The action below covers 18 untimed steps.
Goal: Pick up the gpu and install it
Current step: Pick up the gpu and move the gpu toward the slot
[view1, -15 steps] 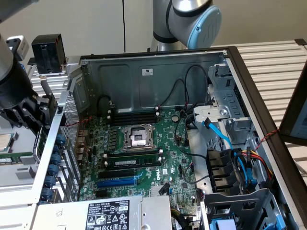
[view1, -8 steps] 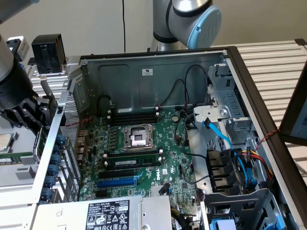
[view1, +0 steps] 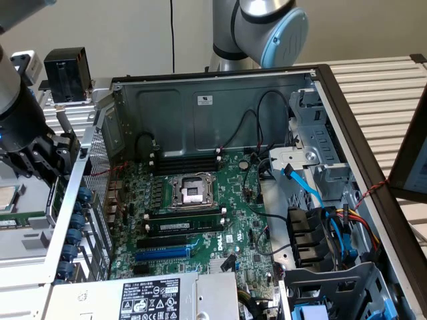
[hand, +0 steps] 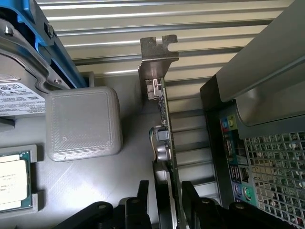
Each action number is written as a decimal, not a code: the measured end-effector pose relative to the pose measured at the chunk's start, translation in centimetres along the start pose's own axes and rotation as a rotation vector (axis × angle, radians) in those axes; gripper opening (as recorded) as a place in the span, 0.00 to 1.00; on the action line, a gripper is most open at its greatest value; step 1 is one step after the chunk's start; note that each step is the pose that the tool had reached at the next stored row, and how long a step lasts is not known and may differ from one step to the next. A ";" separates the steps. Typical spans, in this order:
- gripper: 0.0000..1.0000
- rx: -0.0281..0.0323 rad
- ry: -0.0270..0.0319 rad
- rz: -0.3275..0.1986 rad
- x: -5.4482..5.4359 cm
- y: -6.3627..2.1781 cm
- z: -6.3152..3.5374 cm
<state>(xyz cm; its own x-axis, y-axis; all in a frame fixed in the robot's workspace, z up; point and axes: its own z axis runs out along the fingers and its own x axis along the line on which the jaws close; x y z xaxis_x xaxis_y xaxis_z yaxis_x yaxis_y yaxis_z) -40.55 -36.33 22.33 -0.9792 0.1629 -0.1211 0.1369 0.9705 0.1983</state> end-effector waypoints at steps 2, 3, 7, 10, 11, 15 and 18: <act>0.41 0.0002 0.0019 0.000 0.0 0.00 0.01; 0.41 0.0004 0.0026 0.000 0.0 0.00 0.02; 0.41 0.0006 0.0040 0.001 -0.1 0.00 0.10; 0.29 0.0010 0.0050 0.001 -0.2 0.00 0.13; 0.29 0.0011 0.0062 0.001 -0.2 0.00 0.14; 0.29 0.0025 0.0149 0.003 -0.1 -0.01 0.17; 0.29 0.0039 0.0228 0.004 -0.1 0.00 0.17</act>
<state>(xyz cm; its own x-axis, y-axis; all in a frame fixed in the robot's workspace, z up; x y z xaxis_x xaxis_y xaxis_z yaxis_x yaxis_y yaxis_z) -40.39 -36.32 22.19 -0.9818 0.1626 -0.0981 0.1413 0.9706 0.1950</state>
